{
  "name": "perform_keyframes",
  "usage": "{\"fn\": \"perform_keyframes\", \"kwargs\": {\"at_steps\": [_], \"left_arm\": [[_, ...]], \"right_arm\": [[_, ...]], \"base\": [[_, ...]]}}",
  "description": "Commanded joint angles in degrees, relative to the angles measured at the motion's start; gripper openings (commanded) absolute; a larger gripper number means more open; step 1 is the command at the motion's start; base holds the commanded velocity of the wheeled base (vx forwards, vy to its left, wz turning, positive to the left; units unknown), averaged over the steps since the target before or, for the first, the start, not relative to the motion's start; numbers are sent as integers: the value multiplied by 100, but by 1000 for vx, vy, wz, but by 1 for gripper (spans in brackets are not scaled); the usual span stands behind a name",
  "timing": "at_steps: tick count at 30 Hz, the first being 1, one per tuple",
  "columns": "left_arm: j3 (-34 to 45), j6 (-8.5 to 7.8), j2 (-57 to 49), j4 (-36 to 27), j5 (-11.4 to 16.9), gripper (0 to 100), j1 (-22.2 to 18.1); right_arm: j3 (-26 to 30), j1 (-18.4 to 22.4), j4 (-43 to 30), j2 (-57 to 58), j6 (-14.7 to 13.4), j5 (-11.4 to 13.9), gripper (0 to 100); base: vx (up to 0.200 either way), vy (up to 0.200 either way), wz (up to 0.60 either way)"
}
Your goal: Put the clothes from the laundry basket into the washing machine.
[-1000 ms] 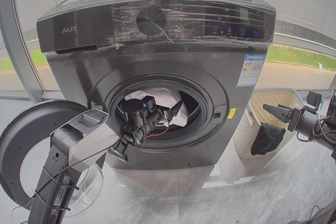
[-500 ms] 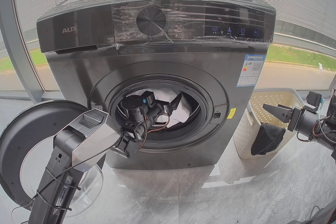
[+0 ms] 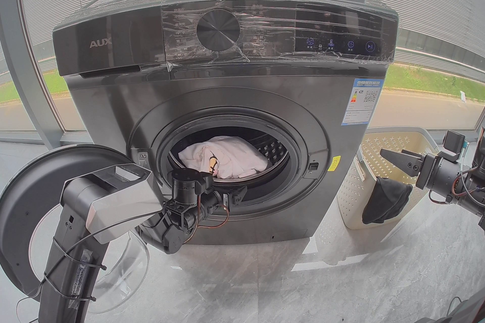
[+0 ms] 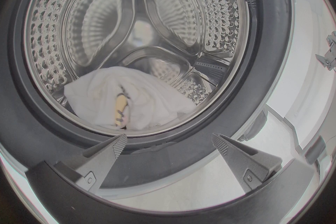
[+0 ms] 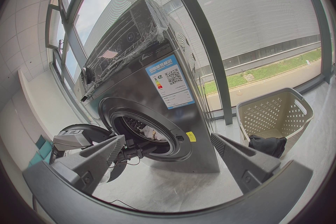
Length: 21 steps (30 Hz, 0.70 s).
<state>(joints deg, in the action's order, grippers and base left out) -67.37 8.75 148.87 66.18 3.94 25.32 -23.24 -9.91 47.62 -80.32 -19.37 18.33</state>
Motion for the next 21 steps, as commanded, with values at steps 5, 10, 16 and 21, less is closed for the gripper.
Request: {"fn": "perform_keyframes", "kwargs": {"at_steps": [5, 10, 16, 21], "left_arm": [[1428, -5, -1370, 176, -7, 100, 87], [2395, 4, -2152, 211, -7, 100, 245], [4530, 56, -4077, 439, -25, 100, 1045], [5524, 92, -5421, 413, -69, 100, 1608]], "right_arm": [[-32, -2, 2, -1, -5, 3, 100], [-76, -46, 2, -36, -5, 3, 100], [-252, -64, 2, -54, -5, 21, 100], [-243, -99, 2, -10, 30, 91, 100]], "base": [[0, 0, 0], [0, 0, 0], [0, 0, 0], [0, 0, 0]]}}
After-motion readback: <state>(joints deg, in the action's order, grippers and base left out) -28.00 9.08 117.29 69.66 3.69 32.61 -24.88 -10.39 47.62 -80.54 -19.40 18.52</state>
